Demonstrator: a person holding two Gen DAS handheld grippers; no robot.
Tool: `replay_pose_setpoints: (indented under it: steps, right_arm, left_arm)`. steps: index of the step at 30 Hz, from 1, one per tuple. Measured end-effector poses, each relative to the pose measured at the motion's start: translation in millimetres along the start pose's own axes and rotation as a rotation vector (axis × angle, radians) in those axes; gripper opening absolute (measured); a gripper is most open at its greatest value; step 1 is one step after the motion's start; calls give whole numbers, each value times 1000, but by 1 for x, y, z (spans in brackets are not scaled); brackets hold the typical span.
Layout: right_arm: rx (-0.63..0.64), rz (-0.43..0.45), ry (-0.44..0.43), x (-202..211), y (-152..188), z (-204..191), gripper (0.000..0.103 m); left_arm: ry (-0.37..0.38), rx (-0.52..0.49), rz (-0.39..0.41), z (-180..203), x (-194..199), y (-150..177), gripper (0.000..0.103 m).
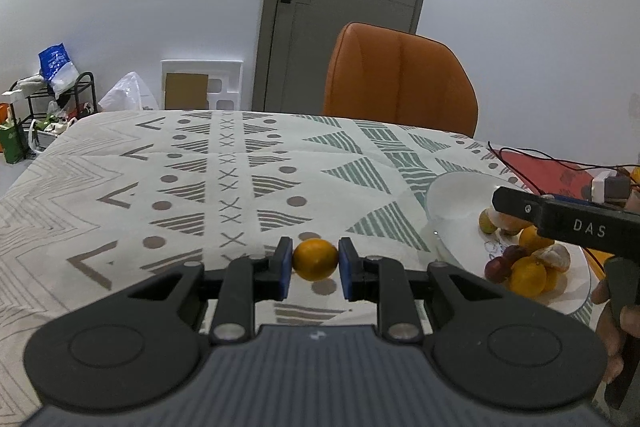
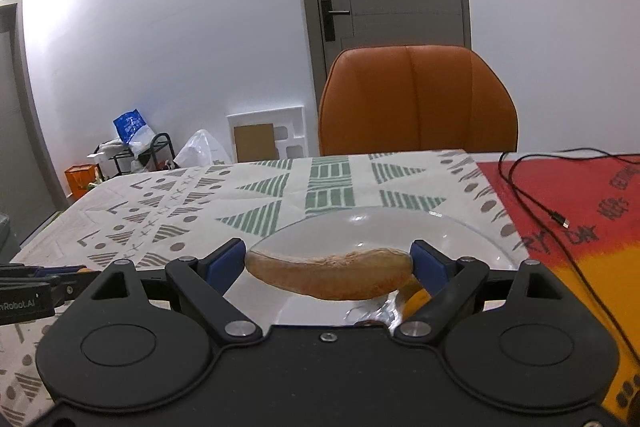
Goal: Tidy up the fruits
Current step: 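Carry both fruits into the bowl and open both tools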
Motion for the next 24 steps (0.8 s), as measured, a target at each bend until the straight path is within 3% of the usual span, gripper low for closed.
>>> replay_pose_setpoints:
  steps: [13,24]
  right_arm:
    - [-99,23,-6,40,2,38,91]
    - [-129,39,45,64,9,54,91]
  left_arm:
    - [68,-73,10,45,-10,-14,23]
    - [163,-121,27,76,-16,-23,23]
Point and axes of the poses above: each gripper's, at about its wrist camera, not at the fingertips, and x roughly against the way its jaws point, z to its right, y to its underside, the point moved 1 cm from there along -x, roughly the way its jaws point, and after that the axes turned 10 degrees about -x, right-handed, at the moved point
